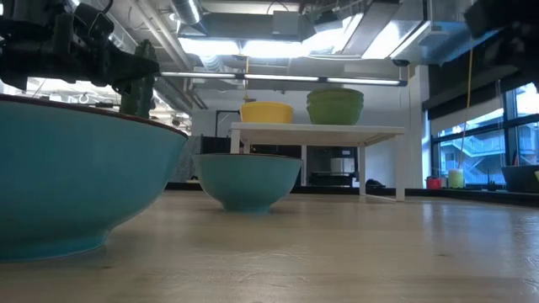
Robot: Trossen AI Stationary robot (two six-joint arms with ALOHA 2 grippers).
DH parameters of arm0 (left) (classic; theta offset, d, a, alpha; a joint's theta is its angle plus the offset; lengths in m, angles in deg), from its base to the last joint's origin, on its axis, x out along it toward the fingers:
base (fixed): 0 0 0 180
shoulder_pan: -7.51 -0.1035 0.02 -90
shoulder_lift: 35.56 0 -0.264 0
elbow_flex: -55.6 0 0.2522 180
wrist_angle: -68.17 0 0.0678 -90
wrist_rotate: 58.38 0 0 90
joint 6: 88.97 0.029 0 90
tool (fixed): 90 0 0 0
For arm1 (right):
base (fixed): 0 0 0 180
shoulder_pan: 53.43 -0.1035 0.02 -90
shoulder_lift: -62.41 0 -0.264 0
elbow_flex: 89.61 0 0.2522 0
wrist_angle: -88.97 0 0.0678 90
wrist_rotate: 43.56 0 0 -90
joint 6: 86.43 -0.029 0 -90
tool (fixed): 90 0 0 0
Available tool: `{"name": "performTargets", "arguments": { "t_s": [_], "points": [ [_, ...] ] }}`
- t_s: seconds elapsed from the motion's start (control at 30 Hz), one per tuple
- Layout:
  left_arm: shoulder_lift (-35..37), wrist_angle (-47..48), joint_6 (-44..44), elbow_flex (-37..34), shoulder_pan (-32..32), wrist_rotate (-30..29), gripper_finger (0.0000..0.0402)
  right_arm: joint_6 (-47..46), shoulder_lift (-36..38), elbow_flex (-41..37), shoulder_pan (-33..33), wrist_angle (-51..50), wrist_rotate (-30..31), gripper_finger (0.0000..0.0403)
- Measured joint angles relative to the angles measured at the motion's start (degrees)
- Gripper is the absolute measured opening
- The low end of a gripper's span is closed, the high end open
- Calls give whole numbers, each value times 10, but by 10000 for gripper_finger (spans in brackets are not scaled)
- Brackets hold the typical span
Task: Pick & Place Mini bowls
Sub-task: Stack the yellow bowl on top of the yellow bowl on the shelf
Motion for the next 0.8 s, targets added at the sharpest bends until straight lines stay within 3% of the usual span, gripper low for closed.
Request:
{"name": "performTargets", "arguments": {
  "t_s": [0.23,0.8],
  "points": [
    [0,0,10,0,0,0,1,20,0,-71,-17,97,-10,193],
    [0,0,15,0,0,-2,3,-2,0,-139,-17,126,-10,193]
  ]
}}
